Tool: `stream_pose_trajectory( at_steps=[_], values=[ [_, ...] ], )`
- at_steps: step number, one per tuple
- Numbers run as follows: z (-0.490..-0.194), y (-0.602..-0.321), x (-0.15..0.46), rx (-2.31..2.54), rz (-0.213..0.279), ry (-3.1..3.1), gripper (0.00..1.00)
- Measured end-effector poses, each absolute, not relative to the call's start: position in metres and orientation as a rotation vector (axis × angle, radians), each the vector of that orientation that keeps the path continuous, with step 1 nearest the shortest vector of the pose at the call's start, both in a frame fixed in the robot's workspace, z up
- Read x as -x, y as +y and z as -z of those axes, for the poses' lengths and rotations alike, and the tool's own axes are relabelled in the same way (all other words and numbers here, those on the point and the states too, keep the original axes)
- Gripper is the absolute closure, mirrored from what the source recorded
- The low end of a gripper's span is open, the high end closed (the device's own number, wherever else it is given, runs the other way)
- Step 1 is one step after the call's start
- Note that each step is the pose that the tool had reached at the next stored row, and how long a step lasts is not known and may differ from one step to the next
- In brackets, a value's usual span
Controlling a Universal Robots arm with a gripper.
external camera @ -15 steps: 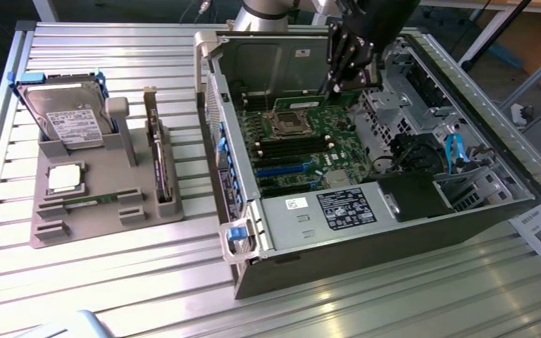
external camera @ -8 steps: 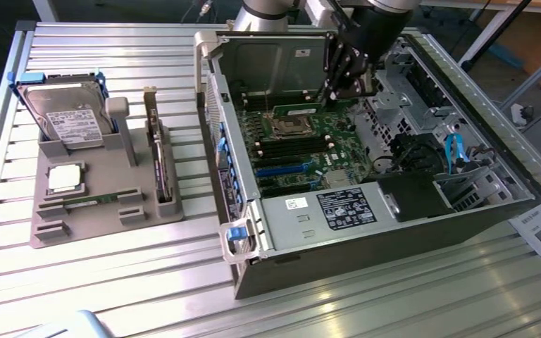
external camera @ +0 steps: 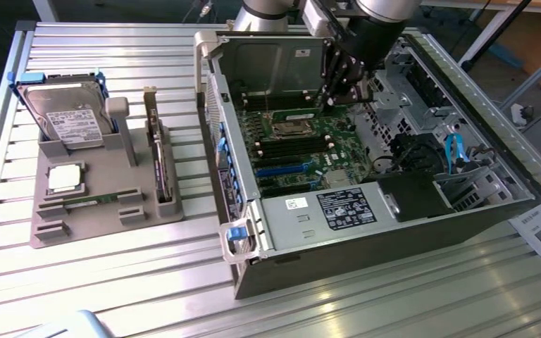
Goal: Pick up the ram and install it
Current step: 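Insert the ram into the slot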
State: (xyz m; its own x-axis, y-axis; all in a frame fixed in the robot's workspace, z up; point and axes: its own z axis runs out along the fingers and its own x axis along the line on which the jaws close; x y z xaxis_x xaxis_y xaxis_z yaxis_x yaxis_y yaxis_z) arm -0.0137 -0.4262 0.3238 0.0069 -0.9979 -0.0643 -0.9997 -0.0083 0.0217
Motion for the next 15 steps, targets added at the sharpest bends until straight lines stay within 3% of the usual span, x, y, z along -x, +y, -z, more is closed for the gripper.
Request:
stream_pose_trajectory(
  at_steps=[15],
  values=[
    [-0.301,-0.426,0.014,2.208,-0.094,2.191,0.88]
  ],
)
